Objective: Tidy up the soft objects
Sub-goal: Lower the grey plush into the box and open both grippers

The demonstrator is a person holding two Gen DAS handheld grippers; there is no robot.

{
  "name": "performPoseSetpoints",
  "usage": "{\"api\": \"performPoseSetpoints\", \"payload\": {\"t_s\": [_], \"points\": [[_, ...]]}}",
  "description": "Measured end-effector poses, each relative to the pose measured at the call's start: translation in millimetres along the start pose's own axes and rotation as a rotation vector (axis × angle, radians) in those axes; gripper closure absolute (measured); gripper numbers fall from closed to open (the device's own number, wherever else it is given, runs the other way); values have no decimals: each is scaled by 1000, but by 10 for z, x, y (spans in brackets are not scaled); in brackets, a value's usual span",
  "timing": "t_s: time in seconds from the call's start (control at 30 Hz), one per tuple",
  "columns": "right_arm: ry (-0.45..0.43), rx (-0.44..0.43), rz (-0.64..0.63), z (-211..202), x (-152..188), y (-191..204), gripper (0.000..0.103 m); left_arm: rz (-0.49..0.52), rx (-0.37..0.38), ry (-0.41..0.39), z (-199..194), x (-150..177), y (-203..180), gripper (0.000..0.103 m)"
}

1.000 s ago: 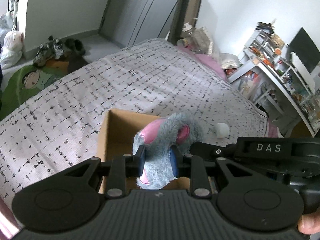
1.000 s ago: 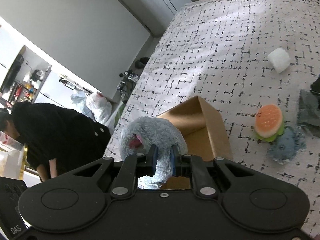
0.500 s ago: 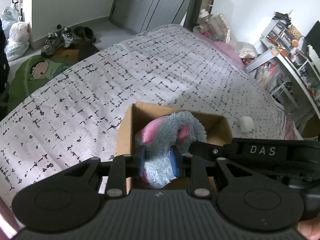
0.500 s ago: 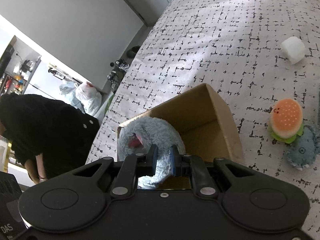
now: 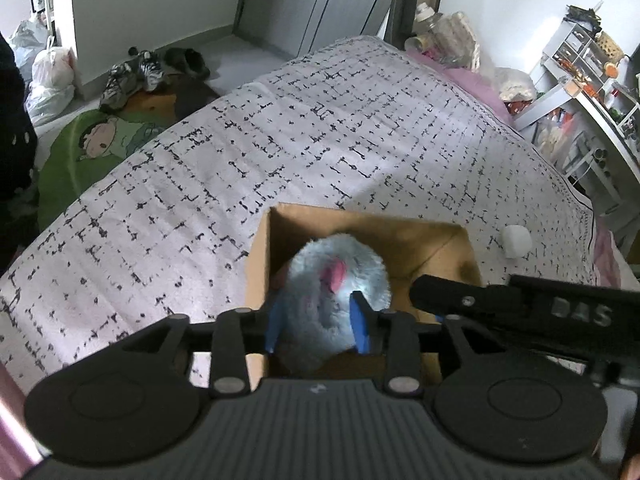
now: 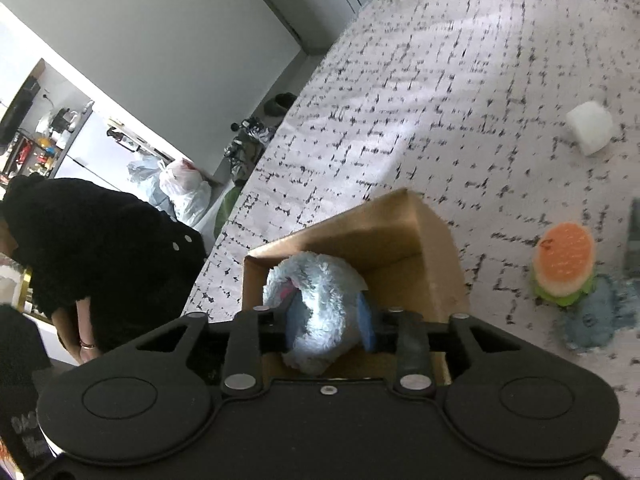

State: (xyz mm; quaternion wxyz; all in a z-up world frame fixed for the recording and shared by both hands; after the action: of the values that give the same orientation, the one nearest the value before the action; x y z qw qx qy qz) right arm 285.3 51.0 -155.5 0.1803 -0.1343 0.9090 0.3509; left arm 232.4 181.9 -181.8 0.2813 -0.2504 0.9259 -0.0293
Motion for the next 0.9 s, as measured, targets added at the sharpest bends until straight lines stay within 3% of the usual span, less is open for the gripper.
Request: {"api": "performPoseSetpoints", "payload": {"t_s": [0.1, 0.17, 0.3, 0.47, 0.53, 0.67, 0.77, 0.9], "points": [[-15, -2, -15, -184, -22, -18, 59, -15, -2, -5, -95, 11, -71, 50], [-23, -2, -25, -318, -25, -37, 56, -10, -11, -15, -174, 28, -131, 47], [-57, 4, -40, -589, -59, -126, 39, -4, -12, -28, -324, 71, -280, 36], [-86, 20, -40, -900, -108, -338, 27, 14, -16, -53, -474, 123, -511, 32], [-108, 38, -36, -1029, -145, -442, 17, 25, -11, -51, -517, 157, -621, 32], [-135, 56, -35, -1244, -174, -620, 11, 54, -3, -49, -597, 232, -839, 31], [-156, 66, -26, -1384, -184, -750, 6, 82, -11, -50, -648, 291, -996, 23], [-177, 86, -22, -1548, -179, -909, 1, 98, -4, -66, -713, 343, -1179, 21]]}}
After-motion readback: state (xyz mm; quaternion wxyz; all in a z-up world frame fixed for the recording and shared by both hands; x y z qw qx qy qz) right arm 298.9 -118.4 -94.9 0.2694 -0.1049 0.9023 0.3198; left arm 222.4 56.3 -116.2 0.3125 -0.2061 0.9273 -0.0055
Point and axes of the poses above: each gripper's, at about its wrist camera, not at the fingertips, and z roughly the way its jaws point, y to its left, x to its underside, the point moved 8 cm from there along z, roughly the way its jaws point, and after that the axes turned 6 degrees about -x, right-handed, at the moved point
